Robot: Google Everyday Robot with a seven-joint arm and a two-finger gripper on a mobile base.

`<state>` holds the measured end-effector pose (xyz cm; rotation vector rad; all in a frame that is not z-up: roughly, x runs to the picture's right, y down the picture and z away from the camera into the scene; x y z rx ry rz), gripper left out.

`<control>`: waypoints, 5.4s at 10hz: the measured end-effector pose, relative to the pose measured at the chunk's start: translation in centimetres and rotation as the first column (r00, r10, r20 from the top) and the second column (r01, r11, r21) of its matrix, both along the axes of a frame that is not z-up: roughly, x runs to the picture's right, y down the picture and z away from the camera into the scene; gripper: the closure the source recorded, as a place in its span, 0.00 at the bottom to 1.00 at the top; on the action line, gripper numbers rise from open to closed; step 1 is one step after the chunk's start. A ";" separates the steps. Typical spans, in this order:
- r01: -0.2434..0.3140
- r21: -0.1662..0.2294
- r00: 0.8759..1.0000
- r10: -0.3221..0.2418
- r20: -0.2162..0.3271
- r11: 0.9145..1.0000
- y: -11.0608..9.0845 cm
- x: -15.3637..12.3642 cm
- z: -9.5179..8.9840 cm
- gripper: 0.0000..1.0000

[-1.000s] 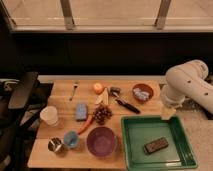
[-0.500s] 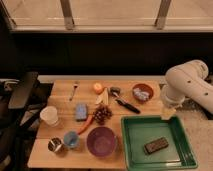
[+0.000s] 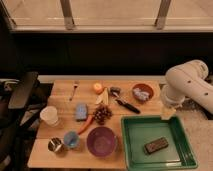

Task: Place towel in purple bowl

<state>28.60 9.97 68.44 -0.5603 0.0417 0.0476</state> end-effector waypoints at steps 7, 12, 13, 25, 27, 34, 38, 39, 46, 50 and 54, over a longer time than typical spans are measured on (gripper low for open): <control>0.034 0.036 0.992 -0.038 0.118 0.999 -4.8 -3.3 1.2 0.35; -0.034 0.128 0.975 0.005 0.223 0.991 -8.7 -6.4 8.6 0.35; -0.070 0.145 0.961 0.028 0.274 0.987 -9.2 -7.2 10.1 0.35; -0.103 0.115 0.960 0.068 0.271 0.988 -7.7 -6.6 15.5 0.35; -0.096 0.132 0.970 0.063 0.236 0.987 -7.2 -6.0 16.0 0.35; -0.111 0.217 0.987 0.082 0.139 0.970 -7.8 -2.2 17.4 0.35; -0.151 0.209 0.982 0.121 0.146 0.966 -8.6 -1.6 19.0 0.35; -0.153 0.206 0.981 0.124 0.147 0.966 -8.7 -1.6 19.2 0.35; -0.179 0.164 0.971 0.147 0.188 0.970 -8.9 -2.8 21.7 0.35; -0.206 0.134 0.963 0.176 0.205 0.969 -8.0 -2.9 22.8 0.35; -0.227 0.102 0.956 0.201 0.213 0.969 -6.9 -2.7 23.6 0.36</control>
